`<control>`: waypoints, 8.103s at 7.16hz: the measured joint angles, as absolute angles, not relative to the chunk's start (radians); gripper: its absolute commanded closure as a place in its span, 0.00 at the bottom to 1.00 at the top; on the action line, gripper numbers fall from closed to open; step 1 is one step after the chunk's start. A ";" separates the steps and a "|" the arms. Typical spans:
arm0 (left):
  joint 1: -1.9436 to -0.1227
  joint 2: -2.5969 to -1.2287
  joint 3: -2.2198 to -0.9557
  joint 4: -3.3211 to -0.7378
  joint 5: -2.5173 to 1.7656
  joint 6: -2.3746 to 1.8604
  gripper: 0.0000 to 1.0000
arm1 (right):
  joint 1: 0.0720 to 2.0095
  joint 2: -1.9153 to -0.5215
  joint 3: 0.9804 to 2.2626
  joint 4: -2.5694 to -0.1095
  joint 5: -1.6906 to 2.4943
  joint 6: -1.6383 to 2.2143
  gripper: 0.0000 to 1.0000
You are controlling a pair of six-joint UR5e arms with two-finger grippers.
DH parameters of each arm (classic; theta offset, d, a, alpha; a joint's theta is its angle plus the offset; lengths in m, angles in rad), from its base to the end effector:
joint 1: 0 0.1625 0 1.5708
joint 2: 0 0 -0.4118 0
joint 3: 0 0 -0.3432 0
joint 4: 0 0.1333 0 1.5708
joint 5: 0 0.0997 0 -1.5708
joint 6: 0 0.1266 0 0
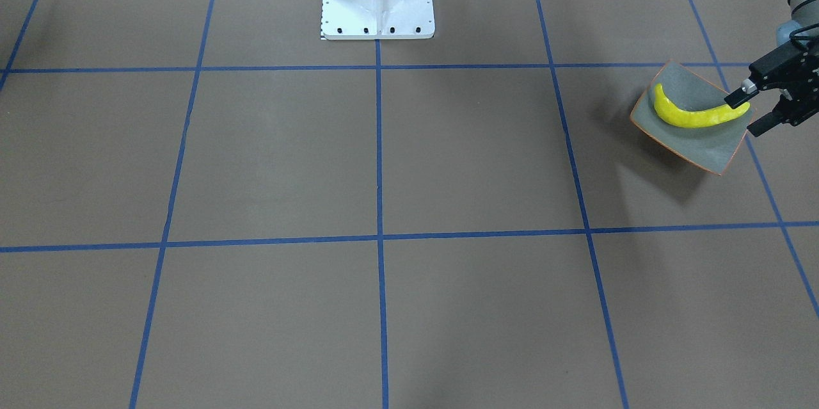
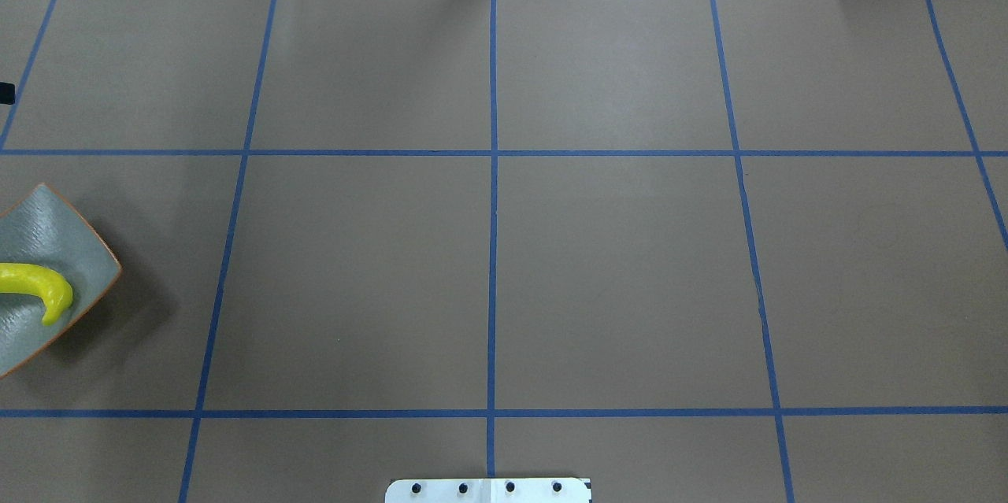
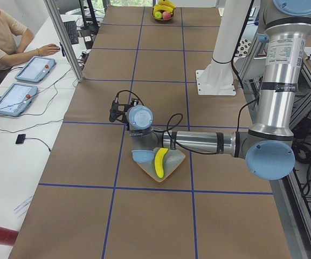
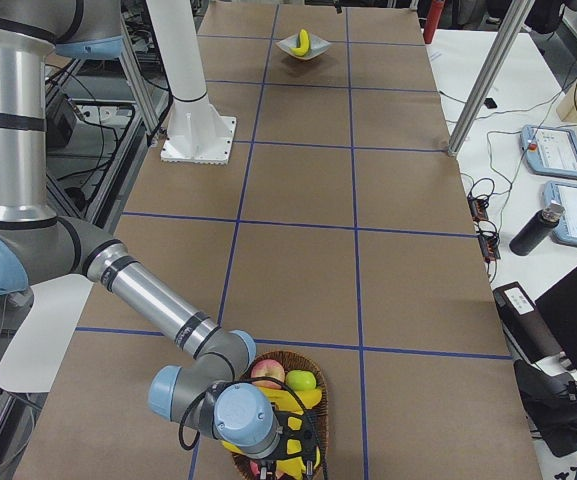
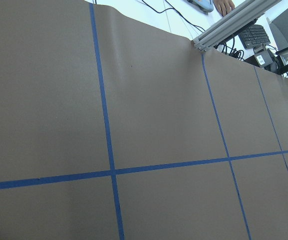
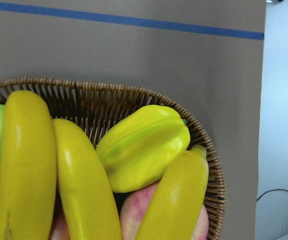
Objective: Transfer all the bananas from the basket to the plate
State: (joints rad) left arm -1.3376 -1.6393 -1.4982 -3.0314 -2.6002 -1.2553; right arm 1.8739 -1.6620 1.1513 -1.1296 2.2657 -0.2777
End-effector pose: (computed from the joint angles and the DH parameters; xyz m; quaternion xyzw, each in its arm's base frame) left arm 0.0793 -0.4412 0.4831 0.1773 0.6627 -0.0320 0.7269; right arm 0.1557 -0.3229 0.8443 0.0661 -0.3354 0.0238 0.9395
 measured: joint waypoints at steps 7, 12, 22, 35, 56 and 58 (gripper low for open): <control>-1.338 -1.639 -1.497 -3.033 -2.596 -1.255 0.01 | 1.834 -1.668 1.136 -1.099 2.285 -0.193 0.60; -1.338 -1.640 -1.493 -3.031 -2.595 -1.255 0.01 | 1.812 -1.667 1.121 -1.047 2.246 -0.201 1.00; -1.274 -1.766 -1.499 -2.887 -2.411 -1.274 0.01 | 1.759 -1.593 1.437 -1.054 2.277 0.162 1.00; -0.844 -2.066 -1.679 -2.615 -2.227 -1.256 0.01 | 0.937 -1.062 1.741 -1.037 2.007 1.523 1.00; -0.792 -1.907 -1.694 -2.780 -2.259 -1.197 1.00 | 0.716 -1.104 1.843 -0.926 1.752 1.571 0.00; -0.962 -1.784 -1.679 -2.799 -2.421 -1.006 1.00 | 0.824 -1.190 1.844 -1.022 1.857 1.427 0.00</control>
State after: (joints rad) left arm -0.9619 -1.7837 -1.6787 -2.7987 -2.4209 -1.0064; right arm 0.8238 -1.1902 1.8436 -1.0217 1.8573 1.4274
